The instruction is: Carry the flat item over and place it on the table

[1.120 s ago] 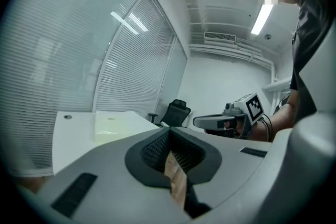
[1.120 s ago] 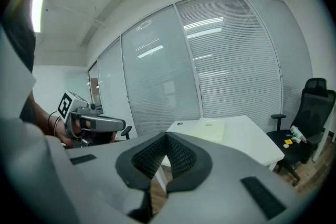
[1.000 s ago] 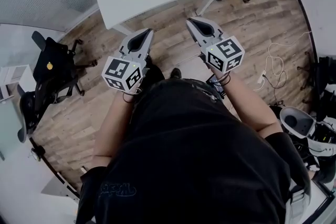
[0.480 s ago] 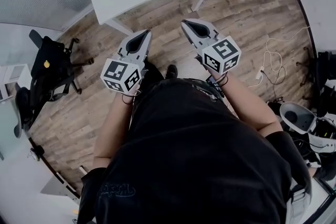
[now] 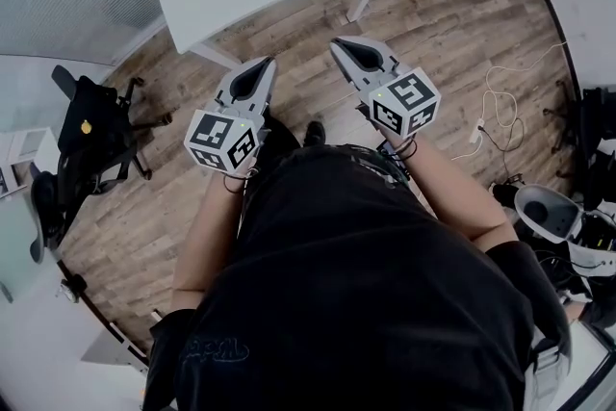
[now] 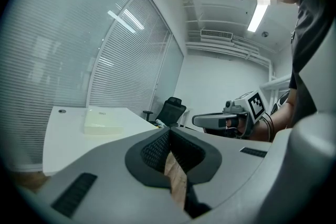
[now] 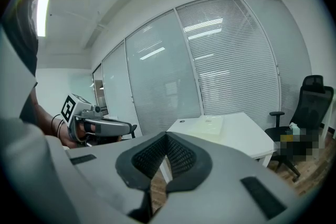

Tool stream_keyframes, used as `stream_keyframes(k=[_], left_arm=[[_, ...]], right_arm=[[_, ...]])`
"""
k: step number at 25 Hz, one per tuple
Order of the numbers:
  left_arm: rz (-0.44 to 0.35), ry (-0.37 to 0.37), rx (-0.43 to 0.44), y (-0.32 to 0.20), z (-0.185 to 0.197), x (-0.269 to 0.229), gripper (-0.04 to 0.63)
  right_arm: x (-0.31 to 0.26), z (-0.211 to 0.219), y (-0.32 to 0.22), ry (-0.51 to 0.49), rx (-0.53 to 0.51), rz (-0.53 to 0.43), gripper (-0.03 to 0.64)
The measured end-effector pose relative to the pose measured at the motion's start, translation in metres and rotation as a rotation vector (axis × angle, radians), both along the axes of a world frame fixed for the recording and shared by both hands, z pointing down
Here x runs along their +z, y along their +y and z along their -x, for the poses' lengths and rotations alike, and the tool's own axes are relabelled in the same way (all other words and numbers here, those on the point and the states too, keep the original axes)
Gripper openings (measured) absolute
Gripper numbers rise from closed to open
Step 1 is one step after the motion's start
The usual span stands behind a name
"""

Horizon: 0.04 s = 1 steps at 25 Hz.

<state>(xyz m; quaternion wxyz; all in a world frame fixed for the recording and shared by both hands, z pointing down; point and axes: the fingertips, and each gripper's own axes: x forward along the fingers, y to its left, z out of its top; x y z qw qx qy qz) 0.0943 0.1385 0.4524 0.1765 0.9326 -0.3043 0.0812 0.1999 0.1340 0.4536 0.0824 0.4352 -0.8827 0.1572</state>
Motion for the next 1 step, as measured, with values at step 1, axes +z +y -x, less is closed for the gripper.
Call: stream_keyframes(k=[1], left_arm=[[0.002, -0.001, -0.001, -0.0020, -0.0005, 0.0003, 0.014]], right_arm=[[0.0000, -0.0004, -0.0018, -0.002, 0.000, 0.001, 0.021]])
